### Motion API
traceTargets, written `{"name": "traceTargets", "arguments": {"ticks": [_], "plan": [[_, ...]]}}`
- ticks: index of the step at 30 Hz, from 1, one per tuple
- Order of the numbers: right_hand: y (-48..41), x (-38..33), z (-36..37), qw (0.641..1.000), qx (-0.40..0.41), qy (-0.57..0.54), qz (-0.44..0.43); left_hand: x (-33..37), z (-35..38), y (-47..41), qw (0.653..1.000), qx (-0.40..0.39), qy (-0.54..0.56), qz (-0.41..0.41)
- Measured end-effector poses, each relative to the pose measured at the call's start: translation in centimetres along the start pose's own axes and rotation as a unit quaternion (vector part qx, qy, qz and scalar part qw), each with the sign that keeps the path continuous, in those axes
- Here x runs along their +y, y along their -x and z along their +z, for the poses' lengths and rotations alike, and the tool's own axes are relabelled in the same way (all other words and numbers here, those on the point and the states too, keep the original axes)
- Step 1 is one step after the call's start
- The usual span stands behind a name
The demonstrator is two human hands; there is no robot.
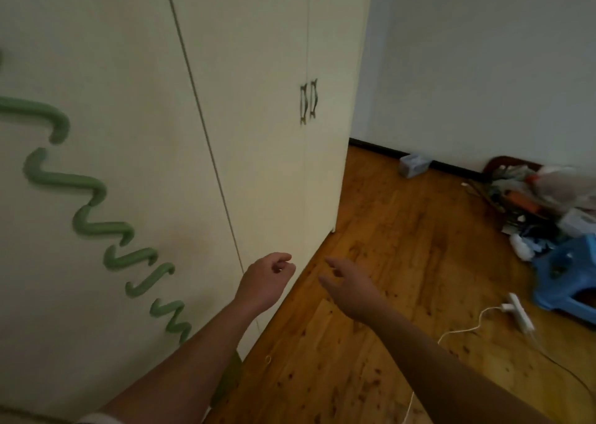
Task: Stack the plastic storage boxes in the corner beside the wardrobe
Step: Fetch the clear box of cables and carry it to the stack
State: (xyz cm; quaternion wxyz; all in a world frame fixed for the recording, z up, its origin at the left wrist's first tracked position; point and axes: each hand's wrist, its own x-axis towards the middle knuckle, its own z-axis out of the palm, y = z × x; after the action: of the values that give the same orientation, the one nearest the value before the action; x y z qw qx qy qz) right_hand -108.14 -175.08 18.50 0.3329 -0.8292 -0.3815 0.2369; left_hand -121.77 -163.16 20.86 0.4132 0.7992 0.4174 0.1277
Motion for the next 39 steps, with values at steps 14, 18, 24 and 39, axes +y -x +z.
{"name": "traceTargets", "arguments": {"ticks": [14,18,24,39], "plan": [[-7.9,13.1,-16.5,0.995,0.066,-0.003,0.07,14.3,14.8,-12.0,0.995,-0.081,-0.005,0.058],[-9.2,16.0,-20.2,0.993,0.086,-0.016,0.08,17.4,17.7,-14.6,0.992,-0.1,-0.009,0.074],[-13.1,20.4,-24.1,0.987,0.107,-0.053,0.106,20.9,21.5,-19.6,0.987,-0.131,-0.019,0.088],[-30.0,27.1,-33.8,0.974,0.157,-0.021,0.161,28.1,27.0,-39.9,0.973,-0.197,-0.016,0.116]]}}
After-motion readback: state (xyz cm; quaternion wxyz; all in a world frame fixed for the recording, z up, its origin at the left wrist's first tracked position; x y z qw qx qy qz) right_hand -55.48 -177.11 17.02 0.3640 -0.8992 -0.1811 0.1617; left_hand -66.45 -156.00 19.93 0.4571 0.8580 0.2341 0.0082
